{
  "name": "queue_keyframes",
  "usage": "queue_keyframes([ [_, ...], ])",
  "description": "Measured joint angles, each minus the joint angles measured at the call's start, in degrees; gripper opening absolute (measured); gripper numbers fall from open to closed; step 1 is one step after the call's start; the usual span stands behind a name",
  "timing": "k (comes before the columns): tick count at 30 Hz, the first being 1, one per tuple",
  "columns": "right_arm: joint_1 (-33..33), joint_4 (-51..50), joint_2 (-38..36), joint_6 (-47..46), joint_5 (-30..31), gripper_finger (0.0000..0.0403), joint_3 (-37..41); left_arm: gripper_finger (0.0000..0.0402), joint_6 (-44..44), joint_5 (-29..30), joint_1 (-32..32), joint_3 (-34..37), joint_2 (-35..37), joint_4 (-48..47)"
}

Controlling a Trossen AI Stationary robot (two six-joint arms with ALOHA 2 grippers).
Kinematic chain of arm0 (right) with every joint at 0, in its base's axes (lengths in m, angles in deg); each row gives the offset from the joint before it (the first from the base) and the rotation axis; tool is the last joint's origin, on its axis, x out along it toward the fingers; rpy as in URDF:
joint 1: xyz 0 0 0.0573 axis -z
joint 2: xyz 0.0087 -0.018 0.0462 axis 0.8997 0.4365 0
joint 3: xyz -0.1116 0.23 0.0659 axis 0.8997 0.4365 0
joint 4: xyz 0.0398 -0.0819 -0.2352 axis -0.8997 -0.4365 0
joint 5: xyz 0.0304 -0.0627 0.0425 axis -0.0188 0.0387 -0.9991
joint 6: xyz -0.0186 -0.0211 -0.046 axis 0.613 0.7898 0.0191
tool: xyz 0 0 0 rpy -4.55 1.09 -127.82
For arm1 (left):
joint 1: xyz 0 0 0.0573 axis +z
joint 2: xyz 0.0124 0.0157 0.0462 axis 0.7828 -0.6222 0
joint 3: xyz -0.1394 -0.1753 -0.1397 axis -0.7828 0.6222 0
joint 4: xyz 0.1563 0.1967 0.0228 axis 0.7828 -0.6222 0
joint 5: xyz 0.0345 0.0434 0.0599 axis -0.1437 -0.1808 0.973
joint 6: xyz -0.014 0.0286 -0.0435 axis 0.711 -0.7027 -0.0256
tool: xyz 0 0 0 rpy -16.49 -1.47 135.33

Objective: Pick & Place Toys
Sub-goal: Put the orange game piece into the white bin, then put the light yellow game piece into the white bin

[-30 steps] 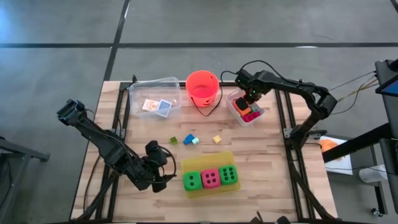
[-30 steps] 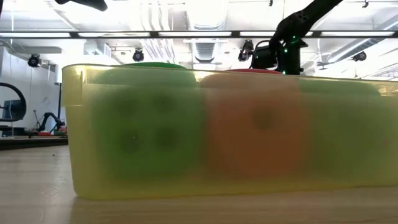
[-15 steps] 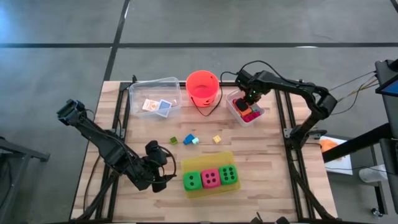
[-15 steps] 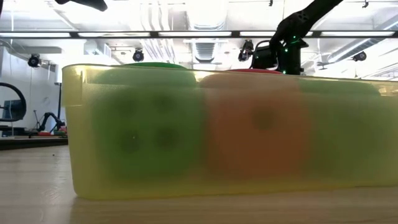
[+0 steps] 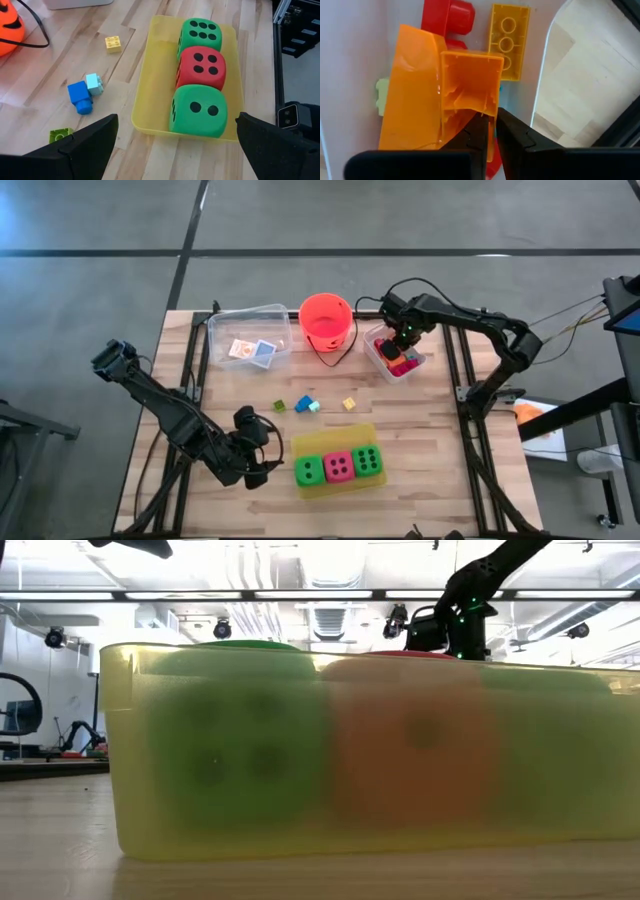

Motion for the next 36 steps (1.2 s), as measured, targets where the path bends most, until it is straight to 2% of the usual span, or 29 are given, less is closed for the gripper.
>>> queue_keyframes([
  [10, 0.00, -1.61, -0.09, -0.31, -1.35, 0.0161, 0.20, 0.0394, 0.00, 0.00, 0.00, 0.00, 0.00, -0.02],
  [15, -0.11, -2.76, -1.29, -0.15, -1.35, 0.0201, -0.22, 0.0394, 0.00, 0.00, 0.00, 0.00, 0.00, 0.00],
  [26, -3.16, -4.63, -9.86, -1.51, -1.53, 0.0215, -1.49, 0.0394, 0.00, 0.00, 0.00, 0.00, -0.04, -0.02],
  [32, -8.96, -4.48, -12.28, 0.93, -4.77, 0.0215, -1.46, 0.0395, 0.00, 0.01, 0.00, 0.00, -0.04, -0.02],
  [36, -14.90, -3.96, -12.56, 7.87, -7.18, 0.0215, -1.65, 0.0395, 0.00, 0.02, 0.00, 0.00, -0.04, -0.02],
])
